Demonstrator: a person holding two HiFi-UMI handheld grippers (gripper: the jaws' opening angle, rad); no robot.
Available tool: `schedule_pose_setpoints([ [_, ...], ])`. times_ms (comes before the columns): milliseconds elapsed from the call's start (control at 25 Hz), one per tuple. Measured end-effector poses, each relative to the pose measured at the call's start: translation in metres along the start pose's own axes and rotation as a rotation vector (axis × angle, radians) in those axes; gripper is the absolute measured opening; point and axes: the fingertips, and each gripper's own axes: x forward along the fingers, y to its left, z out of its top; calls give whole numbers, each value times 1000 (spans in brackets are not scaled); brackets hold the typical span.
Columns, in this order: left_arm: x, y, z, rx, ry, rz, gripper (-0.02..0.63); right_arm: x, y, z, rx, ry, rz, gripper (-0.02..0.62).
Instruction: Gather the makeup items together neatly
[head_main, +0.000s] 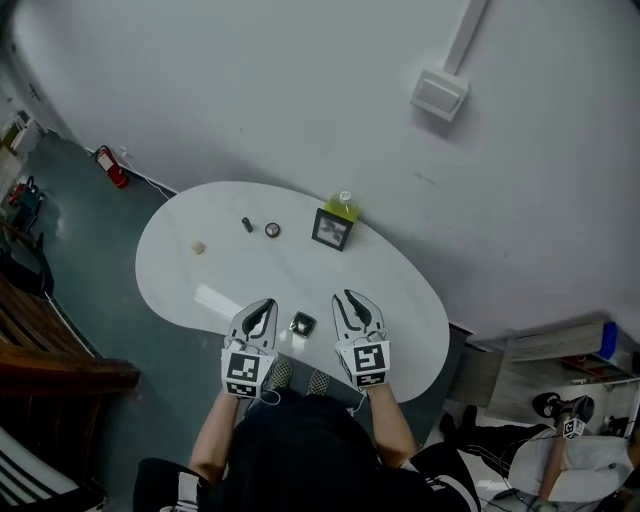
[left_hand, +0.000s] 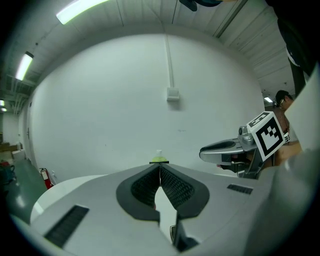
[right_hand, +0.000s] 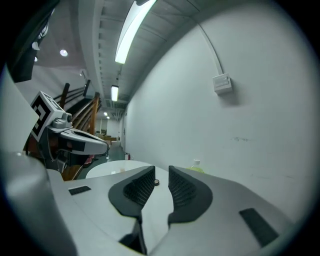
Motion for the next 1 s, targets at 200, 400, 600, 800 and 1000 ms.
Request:
schedule_pose_setpoints([
  [200,-7,4,12,13,-20,-6,20,-15,-2,7,29,-31,-53,62],
  [400,-7,5,19,21,-33,-19,20,-23,3,6,55,-47,-71,38],
  [600,-7,3,23,19,-44,-29,20,-28,7,6,56,-45,-75,35],
  [800,-7,1,18,6,-40,-49,20,-26,8,4,53,-32,-73,37],
  [1000,-9,-1,16,-2,-40,-41,20,-27,8,3,55,-27,-61,37],
])
